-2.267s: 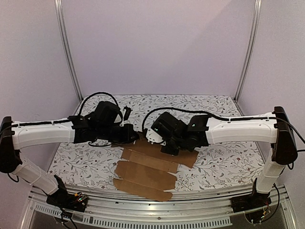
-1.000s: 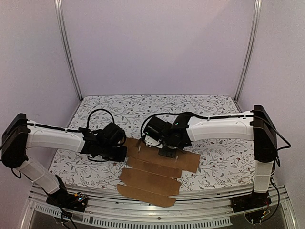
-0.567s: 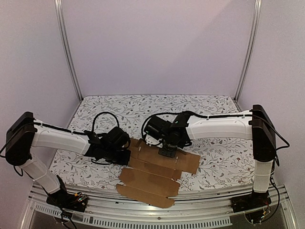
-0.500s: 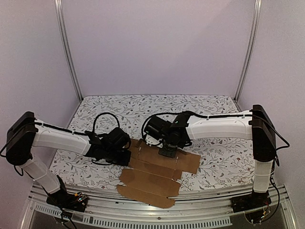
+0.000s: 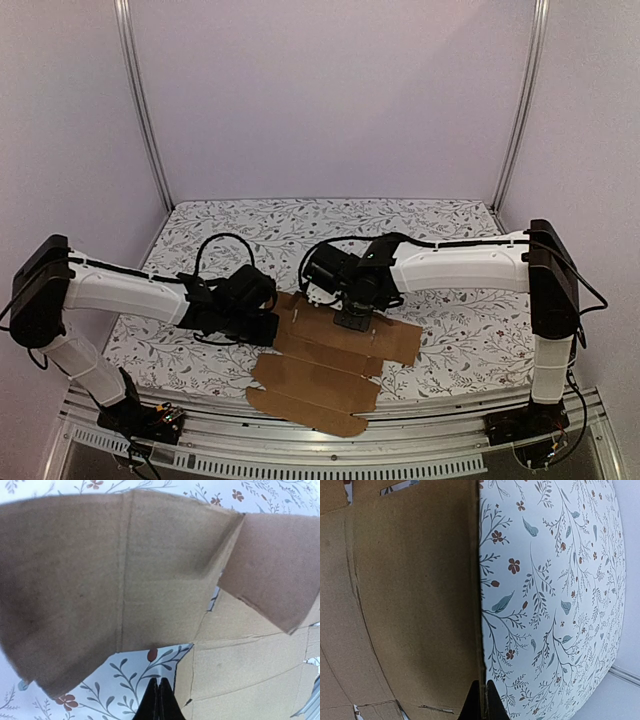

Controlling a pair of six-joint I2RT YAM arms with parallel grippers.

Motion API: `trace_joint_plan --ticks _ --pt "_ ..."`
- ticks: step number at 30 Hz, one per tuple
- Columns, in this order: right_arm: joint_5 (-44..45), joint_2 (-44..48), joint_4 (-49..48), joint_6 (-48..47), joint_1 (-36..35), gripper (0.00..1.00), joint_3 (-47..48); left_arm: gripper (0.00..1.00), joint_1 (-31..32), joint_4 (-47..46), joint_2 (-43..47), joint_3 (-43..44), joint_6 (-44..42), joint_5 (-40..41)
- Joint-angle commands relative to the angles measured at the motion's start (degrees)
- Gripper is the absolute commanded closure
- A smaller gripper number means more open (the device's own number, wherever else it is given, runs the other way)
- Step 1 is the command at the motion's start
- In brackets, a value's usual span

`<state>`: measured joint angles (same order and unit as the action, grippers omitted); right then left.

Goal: Fold the paper box

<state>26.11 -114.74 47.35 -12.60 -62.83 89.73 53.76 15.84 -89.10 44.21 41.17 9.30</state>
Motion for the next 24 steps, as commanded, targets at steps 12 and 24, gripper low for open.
trace_joint_plan --ticks 12,24 --pt "-0.44 -1.50 -0.26 2.40 0.40 1.00 1.36 1.00 4.13 -2.81 -0.25 1.50 2.49 -3.33" --pt "-0.44 -1.33 -0.22 3.06 0.41 1.00 0.89 1.00 5.92 -5.09 -3.81 2.14 3.74 -3.54"
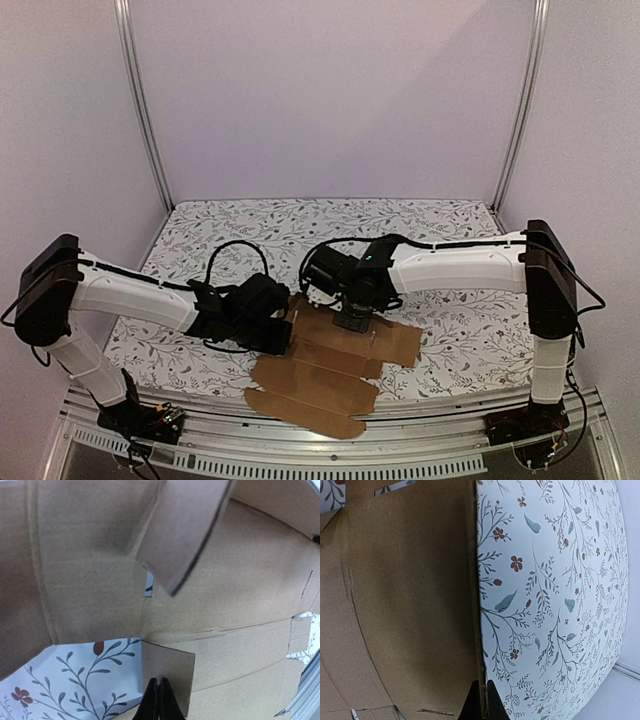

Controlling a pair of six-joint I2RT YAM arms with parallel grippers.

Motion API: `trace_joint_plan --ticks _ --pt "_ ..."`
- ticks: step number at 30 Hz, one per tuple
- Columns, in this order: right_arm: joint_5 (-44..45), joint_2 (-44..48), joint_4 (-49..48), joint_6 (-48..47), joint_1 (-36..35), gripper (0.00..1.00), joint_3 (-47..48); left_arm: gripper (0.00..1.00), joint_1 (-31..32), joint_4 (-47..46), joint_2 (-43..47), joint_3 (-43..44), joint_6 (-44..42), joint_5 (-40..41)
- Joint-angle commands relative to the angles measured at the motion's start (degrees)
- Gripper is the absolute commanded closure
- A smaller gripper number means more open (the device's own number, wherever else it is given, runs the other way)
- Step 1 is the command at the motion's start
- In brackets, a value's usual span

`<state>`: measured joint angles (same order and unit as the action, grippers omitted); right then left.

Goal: Fold the paper box

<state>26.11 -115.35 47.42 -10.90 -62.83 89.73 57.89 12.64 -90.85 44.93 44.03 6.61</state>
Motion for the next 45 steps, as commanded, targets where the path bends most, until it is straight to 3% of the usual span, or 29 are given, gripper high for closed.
trace_joint_plan --ticks 1,15,23,32,45 --pt "-0.52 -0.74 -0.31 1.41 0.41 1.00 0.88 1.00 2.05 -1.93 -2.50 1.77 0.91 -0.89" --pt "-0.62 -0.58 -0.26 1.54 0.36 1.00 0.37 1.00 3.64 -1.29 -4.37 3.46 0.81 -0.21" --pt "2.48 -0.56 -1.25 0.08 0.34 1.00 -0.56 1.00 3.19 6.13 1.60 6.40 -3.90 4.86" --pt "9.00 -0.23 -3.58 -3.62 0.11 1.00 -2.44 1.00 0.74 9.98 7.55 6.67 -6.88 5.40" --pt "16.38 3.41 -15.72 -12.09 -3.45 1.00 -8.80 1.00 -6.37 13.24 21.16 2.03 -7.32 8.84"
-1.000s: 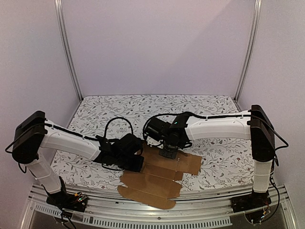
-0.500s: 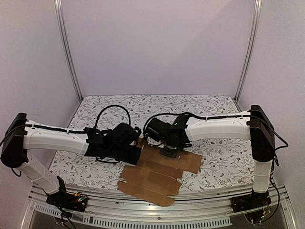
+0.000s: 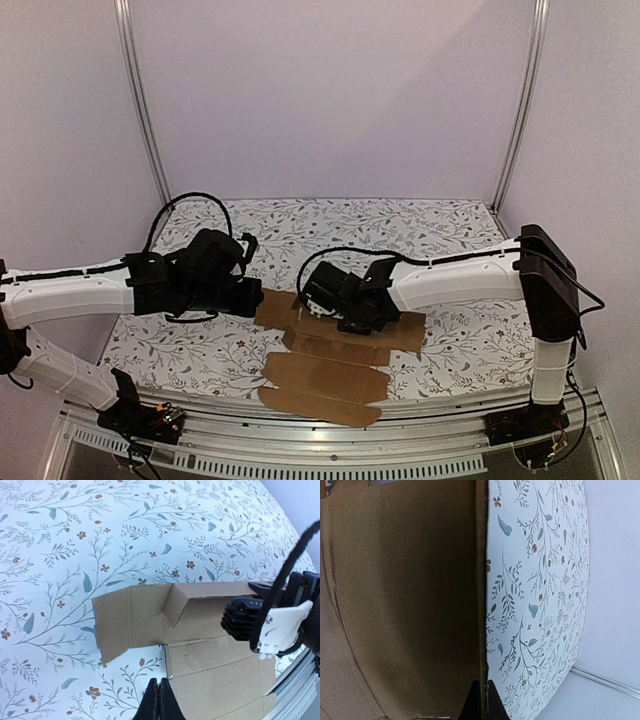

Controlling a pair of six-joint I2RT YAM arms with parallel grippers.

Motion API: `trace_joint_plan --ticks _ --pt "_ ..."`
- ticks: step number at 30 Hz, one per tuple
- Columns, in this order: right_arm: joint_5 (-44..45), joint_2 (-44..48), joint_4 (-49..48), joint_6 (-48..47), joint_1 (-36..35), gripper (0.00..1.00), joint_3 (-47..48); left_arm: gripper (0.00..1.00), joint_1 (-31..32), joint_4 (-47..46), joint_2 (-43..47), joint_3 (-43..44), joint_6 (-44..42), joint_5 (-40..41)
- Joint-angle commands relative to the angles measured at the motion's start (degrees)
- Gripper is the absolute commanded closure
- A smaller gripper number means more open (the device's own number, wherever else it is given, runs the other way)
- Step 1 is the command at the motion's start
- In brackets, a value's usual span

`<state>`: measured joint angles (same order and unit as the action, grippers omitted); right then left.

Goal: Fold the paper box

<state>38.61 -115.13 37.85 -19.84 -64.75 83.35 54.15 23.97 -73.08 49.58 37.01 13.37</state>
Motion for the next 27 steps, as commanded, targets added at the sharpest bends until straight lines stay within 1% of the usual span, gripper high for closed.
trace_joint_plan --ticks 1,6,13,15,20,27 --pt "4.57 3.66 -7.63 -3.81 -1.98 1.00 -3.12 1.00 -3.37 1.79 4.27 -3.24 -0.03 2.15" --pt "9.11 6.35 -16.59 -8.72 -3.86 1.00 -8.10 1.00 -6.92 -0.44 6.93 -6.02 0.74 -0.67" --pt "13.62 8.49 -24.45 -14.20 -5.28 1.00 -12.08 1.00 -9.84 -2.80 7.82 -7.97 0.69 -2.28" --pt "14.50 8.75 -26.26 -15.26 -5.70 1.00 -12.98 1.00 -10.97 -5.01 7.81 -9.25 0.51 -3.32" --pt "17.55 9.03 -34.41 -19.08 -7.01 1.00 -16.30 1.00 -14.21 -15.12 8.50 -14.24 -0.27 -8.46" --pt "21.84 8.23 -45.51 -24.15 -8.39 1.00 -20.80 1.00 -16.52 -18.76 6.39 -14.70 -0.87 -12.44"
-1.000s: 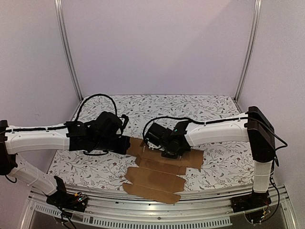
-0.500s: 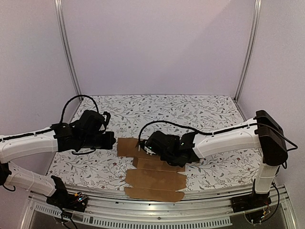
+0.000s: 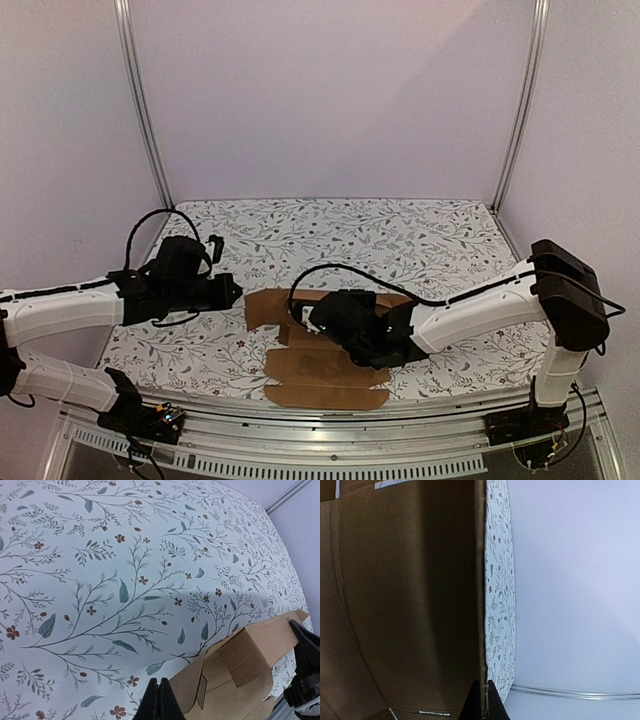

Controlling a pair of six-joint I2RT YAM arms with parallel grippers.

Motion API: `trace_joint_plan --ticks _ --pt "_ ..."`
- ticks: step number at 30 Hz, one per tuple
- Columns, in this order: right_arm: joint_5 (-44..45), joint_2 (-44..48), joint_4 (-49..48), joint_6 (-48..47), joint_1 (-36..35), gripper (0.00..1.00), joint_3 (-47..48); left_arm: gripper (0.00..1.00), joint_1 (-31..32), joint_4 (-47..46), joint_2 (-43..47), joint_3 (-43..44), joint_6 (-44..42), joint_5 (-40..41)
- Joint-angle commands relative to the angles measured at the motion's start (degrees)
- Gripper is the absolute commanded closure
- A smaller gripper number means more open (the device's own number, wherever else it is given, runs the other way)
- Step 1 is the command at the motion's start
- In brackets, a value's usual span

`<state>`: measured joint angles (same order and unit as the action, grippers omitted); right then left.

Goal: Fold the paper box

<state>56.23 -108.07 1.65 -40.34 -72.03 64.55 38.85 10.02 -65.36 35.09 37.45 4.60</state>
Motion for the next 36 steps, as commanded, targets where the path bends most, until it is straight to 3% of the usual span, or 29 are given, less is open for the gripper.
trace_joint_plan --ticks 1,9,25,36 --pt "4.78 0.97 -10.66 -4.30 -1.47 1.00 -2.46 1.00 -1.25 -5.24 -1.80 -0.32 -1.27 -4.09" --pt "8.41 -2.30 -17.19 -7.69 -3.78 1.00 -4.77 1.00 -1.49 -9.05 -5.95 -1.88 -1.56 -9.00" --pt "13.13 -7.67 -21.34 -7.80 -5.18 1.00 -6.38 1.00 -1.32 -17.70 -9.62 -6.13 0.68 -17.67" --pt "15.21 -8.94 -30.14 -13.77 -6.14 1.00 -8.56 1.00 -1.23 -16.08 -4.88 -7.91 1.59 -18.74"
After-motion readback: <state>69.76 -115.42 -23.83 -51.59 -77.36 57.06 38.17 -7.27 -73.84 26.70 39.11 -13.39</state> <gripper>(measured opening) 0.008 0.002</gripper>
